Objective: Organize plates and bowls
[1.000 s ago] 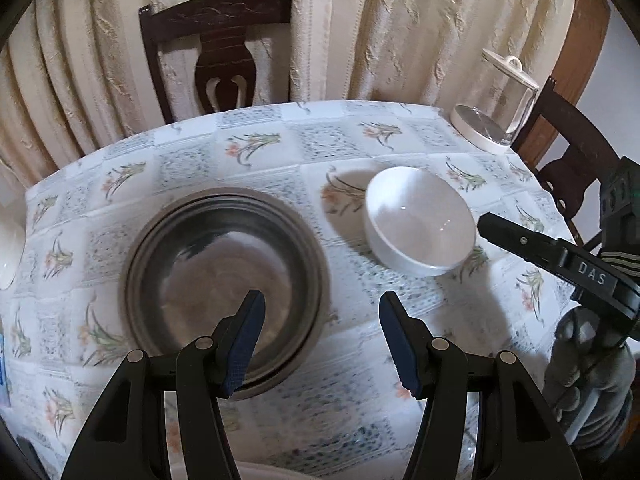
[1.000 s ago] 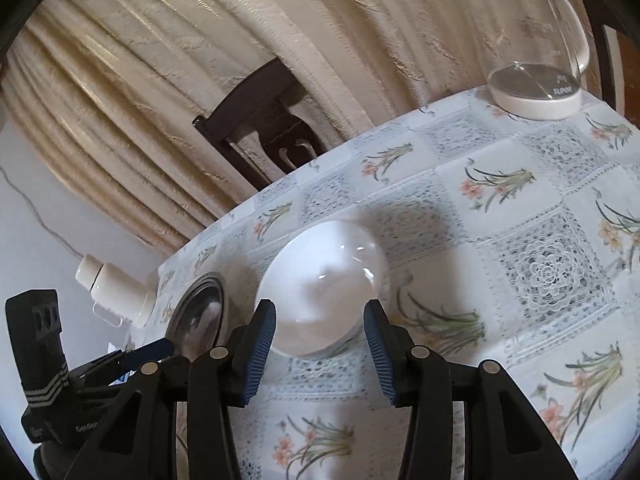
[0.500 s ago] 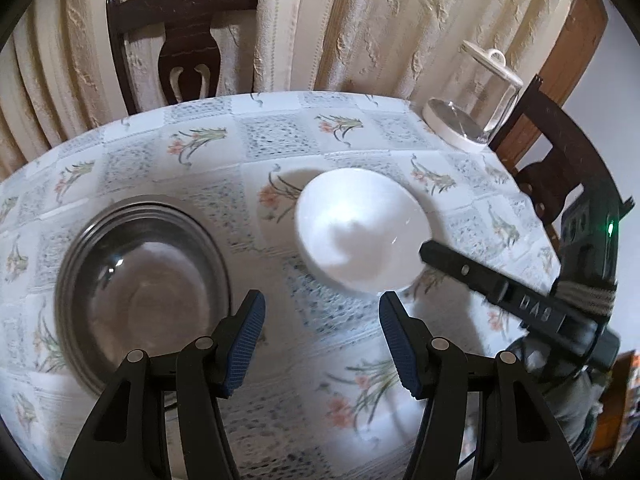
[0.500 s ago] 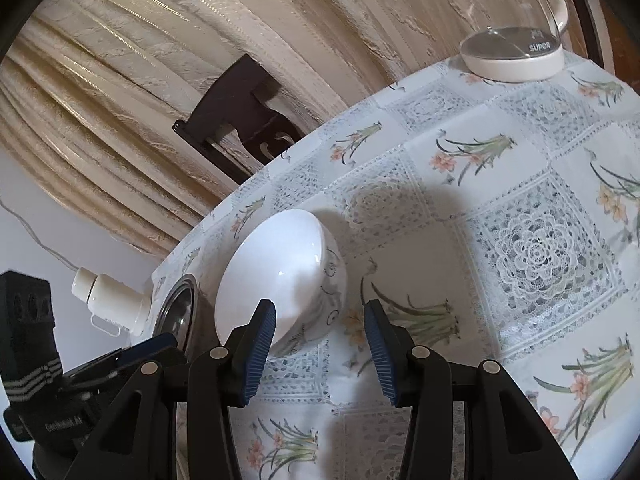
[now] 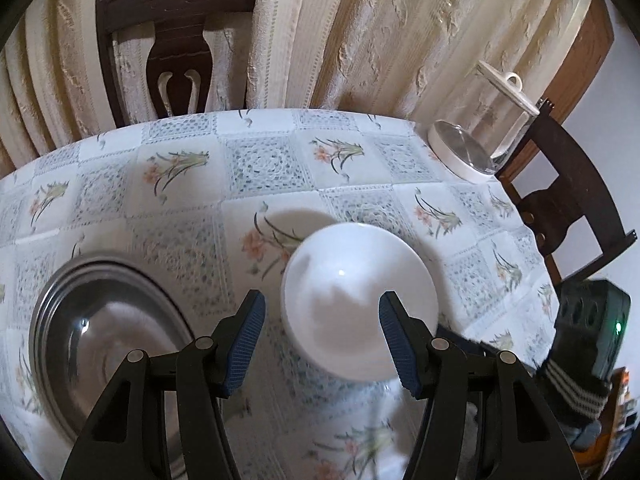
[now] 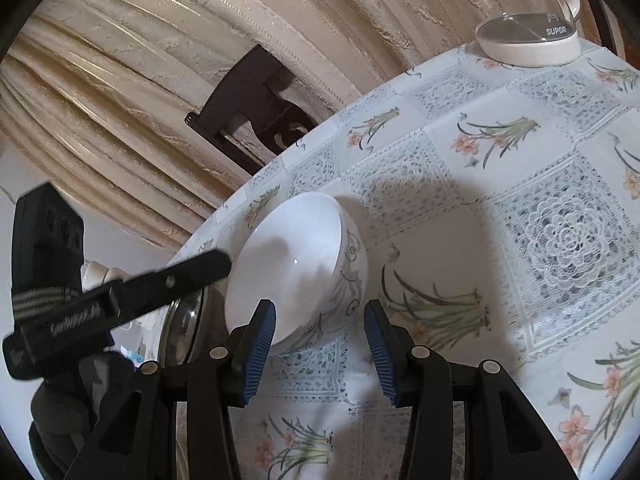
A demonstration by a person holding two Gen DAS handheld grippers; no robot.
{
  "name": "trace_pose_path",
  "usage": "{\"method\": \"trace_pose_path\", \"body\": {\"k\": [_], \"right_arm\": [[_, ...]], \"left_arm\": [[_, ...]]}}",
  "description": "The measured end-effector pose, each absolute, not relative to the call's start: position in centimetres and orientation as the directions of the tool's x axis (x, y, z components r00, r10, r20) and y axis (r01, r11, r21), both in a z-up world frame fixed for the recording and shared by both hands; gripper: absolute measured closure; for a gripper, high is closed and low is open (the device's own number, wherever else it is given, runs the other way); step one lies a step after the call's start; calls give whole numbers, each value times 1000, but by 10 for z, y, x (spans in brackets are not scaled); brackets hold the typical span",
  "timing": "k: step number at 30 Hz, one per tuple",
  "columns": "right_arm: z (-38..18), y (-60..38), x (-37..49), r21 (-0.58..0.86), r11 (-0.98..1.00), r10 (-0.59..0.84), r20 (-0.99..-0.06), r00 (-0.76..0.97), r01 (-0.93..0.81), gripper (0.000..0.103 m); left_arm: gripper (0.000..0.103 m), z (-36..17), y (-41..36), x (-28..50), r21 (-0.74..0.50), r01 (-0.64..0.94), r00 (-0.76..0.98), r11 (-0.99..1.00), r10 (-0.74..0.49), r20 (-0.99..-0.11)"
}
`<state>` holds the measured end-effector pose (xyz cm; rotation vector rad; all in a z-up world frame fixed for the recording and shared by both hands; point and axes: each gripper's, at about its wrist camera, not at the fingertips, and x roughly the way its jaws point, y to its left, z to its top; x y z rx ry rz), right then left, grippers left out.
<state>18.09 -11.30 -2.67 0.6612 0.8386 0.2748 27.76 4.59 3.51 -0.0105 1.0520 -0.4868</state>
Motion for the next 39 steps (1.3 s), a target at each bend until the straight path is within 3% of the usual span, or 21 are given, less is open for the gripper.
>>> {"method": "trace_pose_path", "body": {"k": [7, 17, 21, 26, 39], "right_arm": [[-31, -112, 188, 634, 772, 464, -604, 648, 38, 54], [-37, -117, 194, 589, 803, 399, -643, 654, 88, 46], [-38, -119, 192, 591, 801, 400, -643, 653, 92, 46], [-38, -116, 192, 589, 802, 396, -644, 655, 94, 46], [-39, -122, 188, 583, 805, 381, -648, 660, 107, 53]], "left_arm": [[43, 21, 42, 298, -244, 361, 386, 900, -383, -839], [48, 1, 33, 309, -254, 364, 360, 896, -387, -849], [49, 0, 34, 309, -258, 369, 356, 893, -393, -848], [58, -3, 30, 302, -265, 394, 330, 880, -404, -853], [59, 6, 24, 285, -212, 433, 372, 876, -388, -843]]}}
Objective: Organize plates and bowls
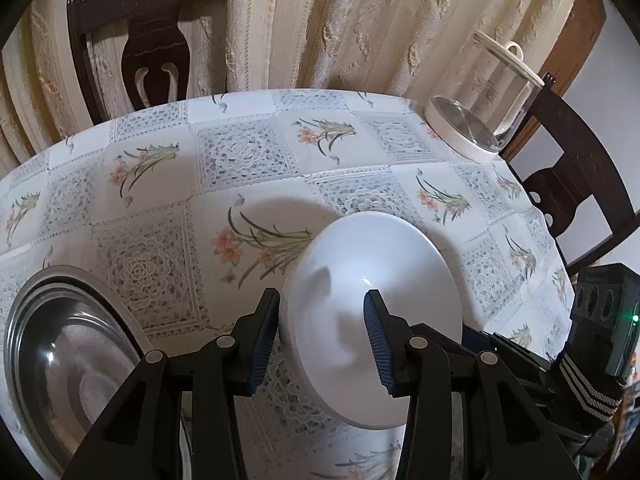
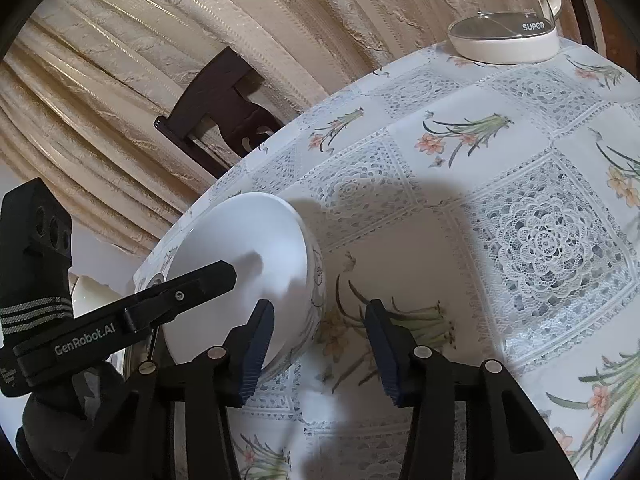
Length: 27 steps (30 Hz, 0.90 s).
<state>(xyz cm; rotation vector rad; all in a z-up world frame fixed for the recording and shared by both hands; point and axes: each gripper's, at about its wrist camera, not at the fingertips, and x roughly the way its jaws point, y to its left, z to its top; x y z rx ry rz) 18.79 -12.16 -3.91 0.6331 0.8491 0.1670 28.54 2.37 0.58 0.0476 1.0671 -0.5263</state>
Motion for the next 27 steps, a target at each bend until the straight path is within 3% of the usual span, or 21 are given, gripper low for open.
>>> {"method": "trace_pose_path", "body": {"k": [8, 12, 27], "right_arm": [[-41, -119, 192, 610, 789, 418, -625, 659, 79, 53], [-40, -110, 193, 616, 787, 449, -612, 651, 37, 60], [-26, -118, 182, 584, 811, 399, -602, 692, 40, 62]], "left_arm": [[59, 6, 24, 282, -209, 428, 377, 879, -384, -843], [59, 7, 25, 280, -208, 427, 378, 880, -383, -843], [59, 4, 23, 270, -226, 419, 354, 879, -387, -851]]}}
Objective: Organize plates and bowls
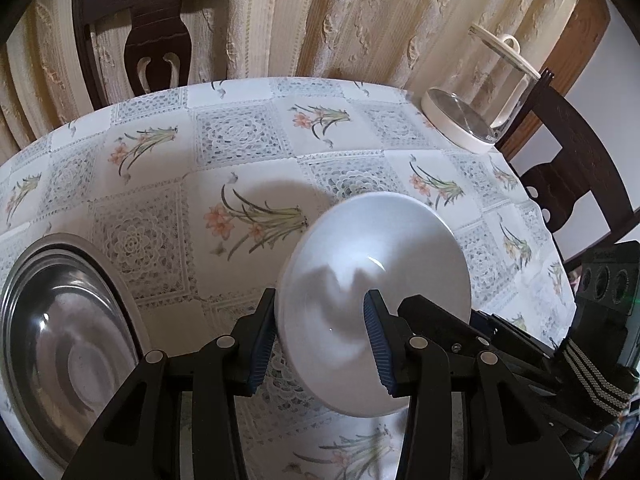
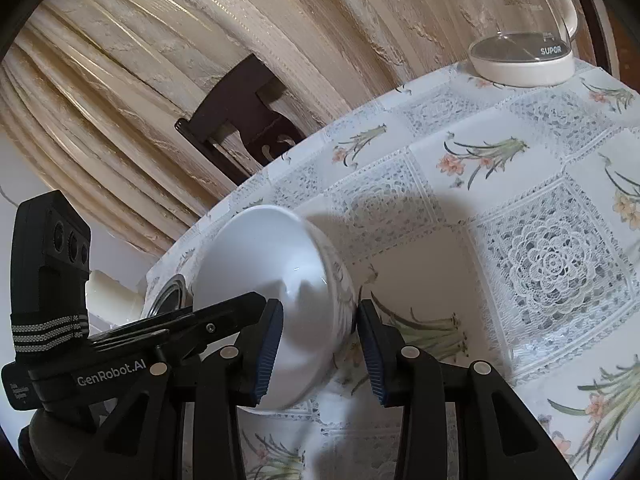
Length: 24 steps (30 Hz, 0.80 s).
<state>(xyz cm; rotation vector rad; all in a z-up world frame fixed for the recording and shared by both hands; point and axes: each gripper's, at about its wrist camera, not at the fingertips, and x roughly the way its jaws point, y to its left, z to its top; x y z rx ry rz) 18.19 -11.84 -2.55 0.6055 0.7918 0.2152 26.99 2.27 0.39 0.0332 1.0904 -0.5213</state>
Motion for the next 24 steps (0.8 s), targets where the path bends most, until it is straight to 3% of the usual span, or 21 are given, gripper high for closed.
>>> {"method": "trace_pose_path", "body": {"k": [24], "right_arm": [[-27, -122, 183, 596, 801, 402, -605, 687, 56, 66]], "left_arm": [[61, -12, 23, 268, -198, 386, 366, 901, -346, -864]]}}
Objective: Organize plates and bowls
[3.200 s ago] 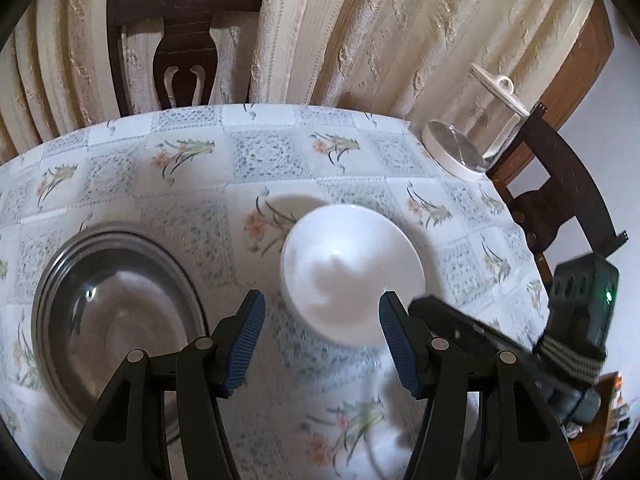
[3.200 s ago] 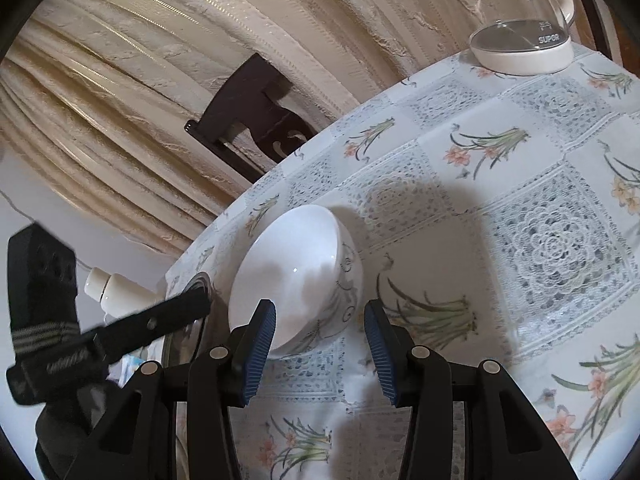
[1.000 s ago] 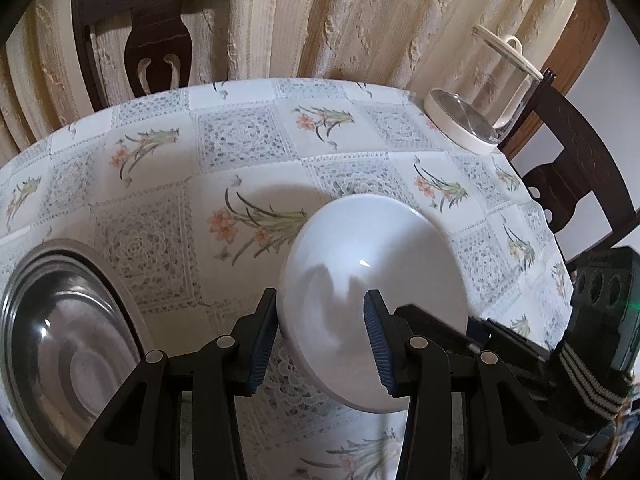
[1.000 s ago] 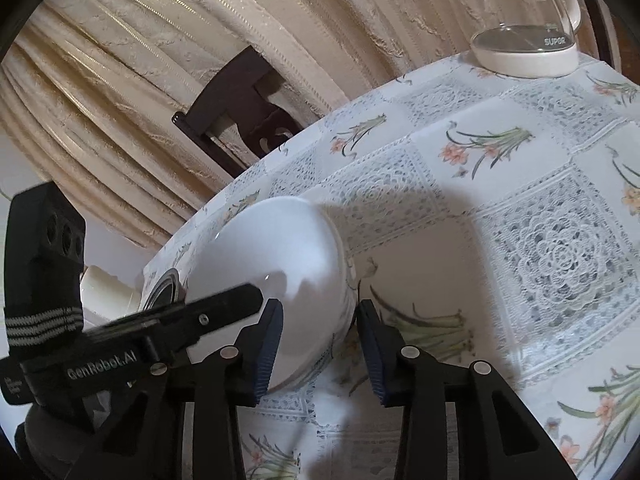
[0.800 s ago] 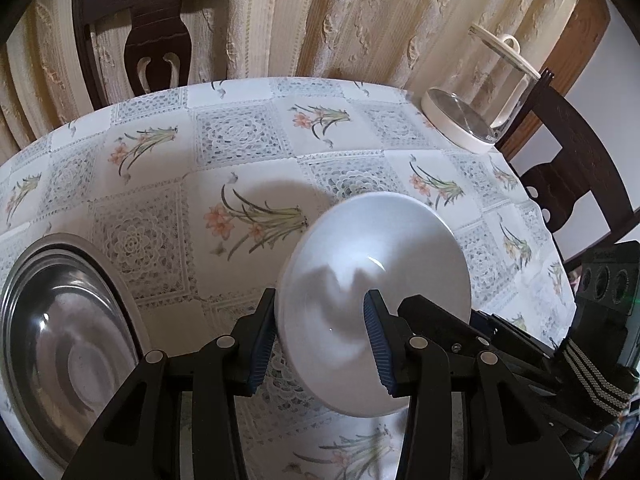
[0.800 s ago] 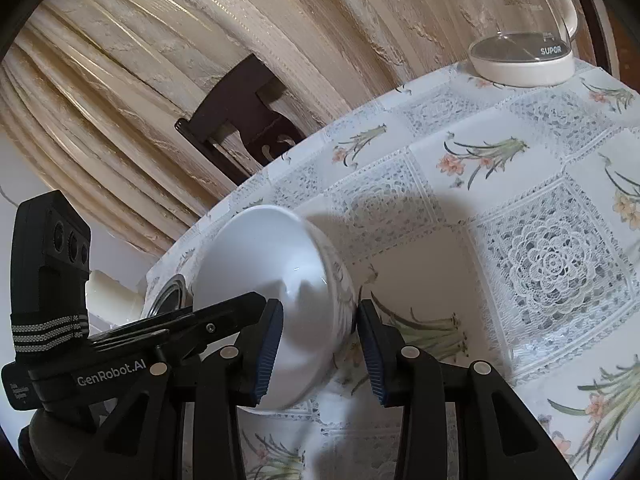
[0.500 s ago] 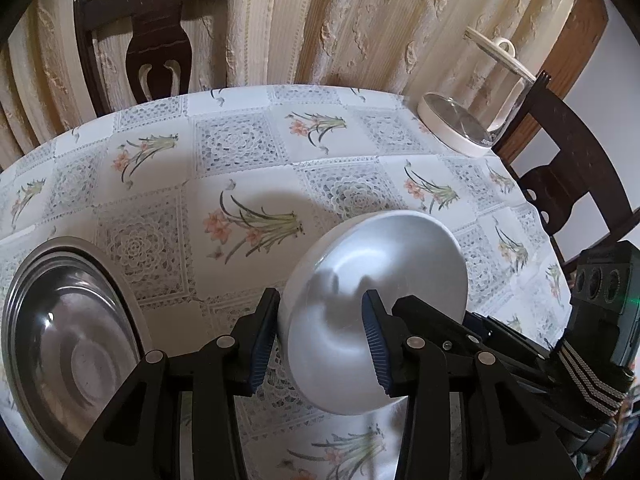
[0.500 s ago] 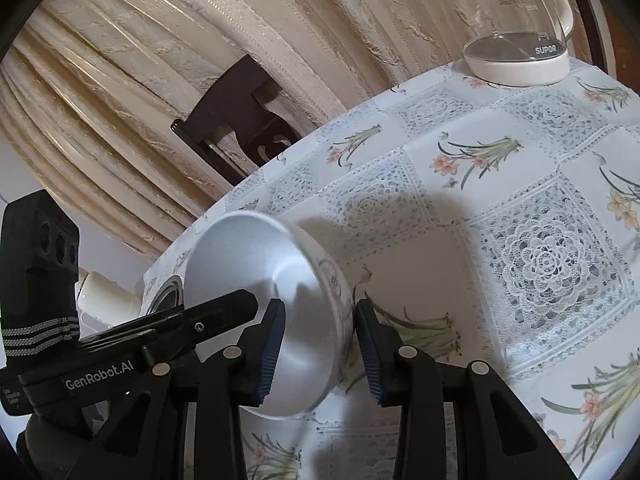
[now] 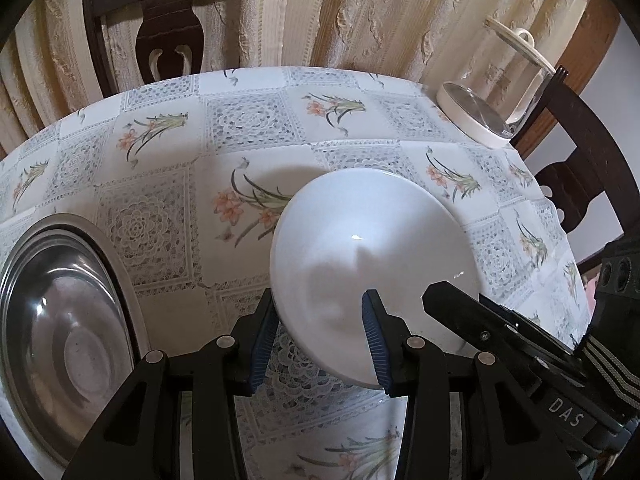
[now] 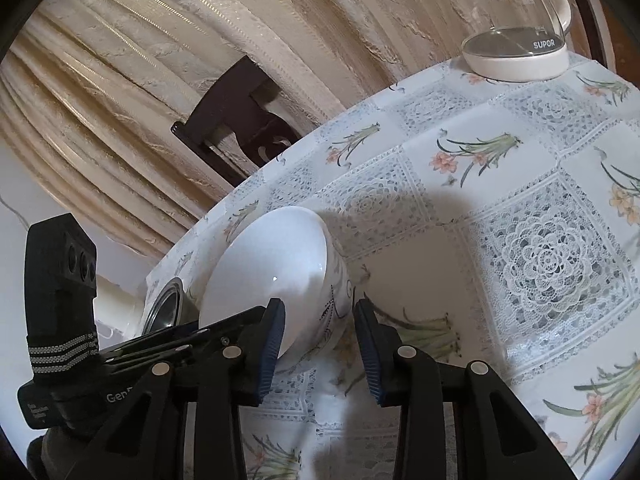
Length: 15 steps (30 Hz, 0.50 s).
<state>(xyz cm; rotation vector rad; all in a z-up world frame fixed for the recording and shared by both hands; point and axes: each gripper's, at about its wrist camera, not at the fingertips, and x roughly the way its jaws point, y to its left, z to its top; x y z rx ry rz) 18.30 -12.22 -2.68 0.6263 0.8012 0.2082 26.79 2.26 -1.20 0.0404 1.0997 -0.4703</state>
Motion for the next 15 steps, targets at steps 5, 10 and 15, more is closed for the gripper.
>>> {"method": "trace_pose_path", "body": {"k": [5, 10, 15], "right_arm": [[-24, -118, 182, 581, 812, 391, -613, 687, 57, 66], [-17, -120, 178, 583, 810, 384, -603, 700, 58, 66], [-13, -120, 175, 593, 804, 392, -589, 707, 49, 66]], "left_arm": [[61, -10, 22, 267, -212, 367, 365, 906, -349, -863], [61, -7, 21, 263, -220, 355, 367, 908, -352, -861], [61, 2, 24, 258, -230, 351, 383, 908, -364, -849]]}}
